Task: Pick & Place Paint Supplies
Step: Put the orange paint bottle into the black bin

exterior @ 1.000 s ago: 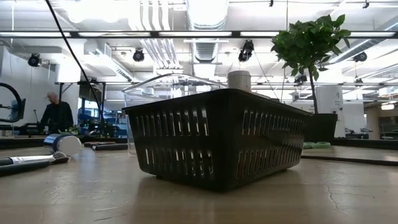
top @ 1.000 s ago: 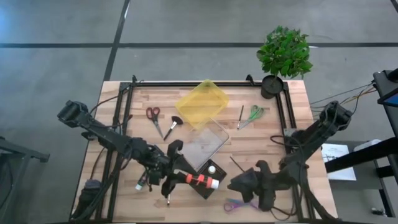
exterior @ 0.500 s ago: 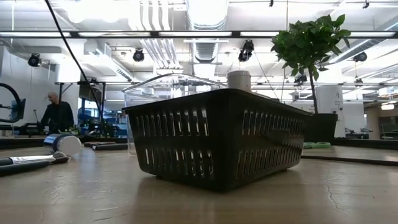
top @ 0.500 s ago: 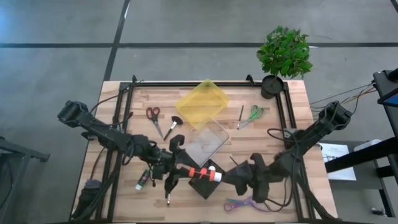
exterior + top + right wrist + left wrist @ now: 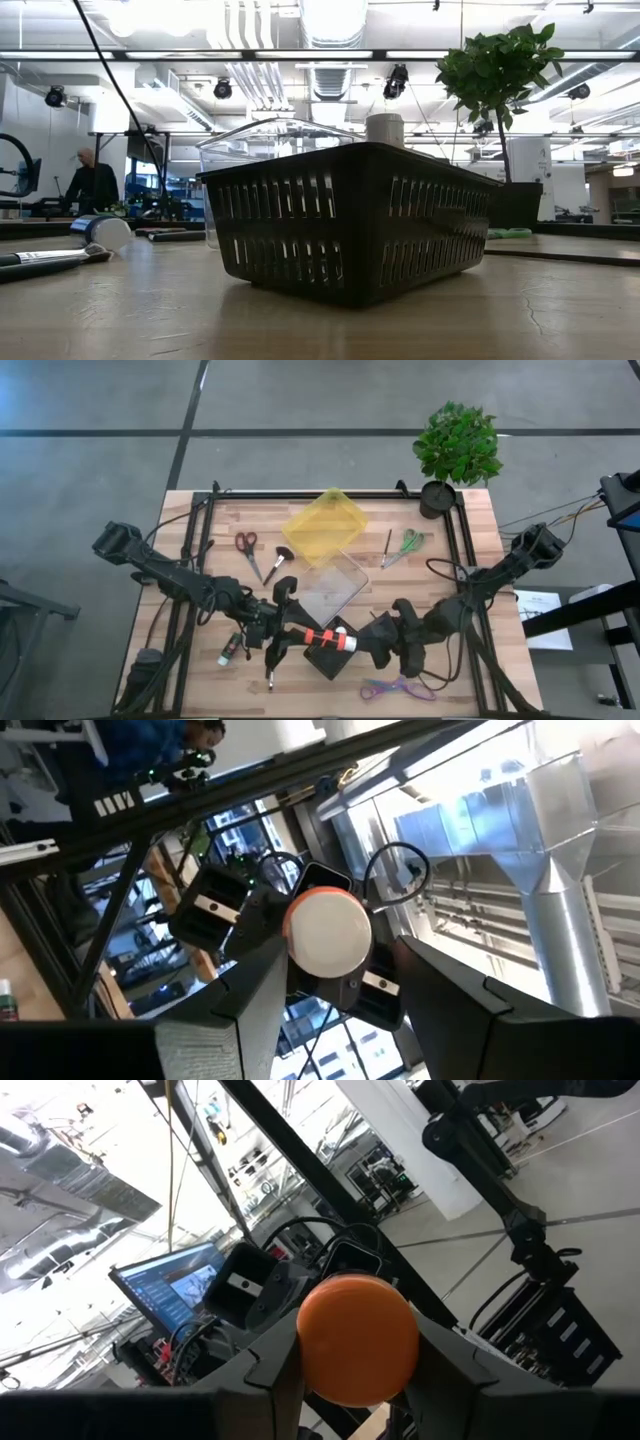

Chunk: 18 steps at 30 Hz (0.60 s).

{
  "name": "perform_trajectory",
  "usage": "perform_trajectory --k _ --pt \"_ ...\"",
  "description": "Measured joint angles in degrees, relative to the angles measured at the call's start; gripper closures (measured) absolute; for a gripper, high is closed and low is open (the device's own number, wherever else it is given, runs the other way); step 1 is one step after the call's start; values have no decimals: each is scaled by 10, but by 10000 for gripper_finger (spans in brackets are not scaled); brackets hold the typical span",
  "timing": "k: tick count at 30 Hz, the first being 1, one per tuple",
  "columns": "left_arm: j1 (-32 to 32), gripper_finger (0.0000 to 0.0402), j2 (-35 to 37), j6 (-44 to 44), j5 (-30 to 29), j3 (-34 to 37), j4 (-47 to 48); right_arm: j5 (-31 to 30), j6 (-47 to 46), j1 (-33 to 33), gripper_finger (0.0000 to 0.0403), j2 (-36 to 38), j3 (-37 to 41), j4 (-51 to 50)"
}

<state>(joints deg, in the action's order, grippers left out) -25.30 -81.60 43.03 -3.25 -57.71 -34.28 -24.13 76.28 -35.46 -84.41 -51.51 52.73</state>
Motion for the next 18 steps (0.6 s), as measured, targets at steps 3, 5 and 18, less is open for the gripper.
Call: perform_trajectory --k 3,5,18 --pt "1 260 0 0 0 0 0 14 -11 3 218 -4 -16 -24" --pt "2 260 0 0 0 0 3 15 -17 5 218 -9 -31 -46" --pt "3 260 0 -5 0 0 13 9 -47 5 218 -10 -62 -120"
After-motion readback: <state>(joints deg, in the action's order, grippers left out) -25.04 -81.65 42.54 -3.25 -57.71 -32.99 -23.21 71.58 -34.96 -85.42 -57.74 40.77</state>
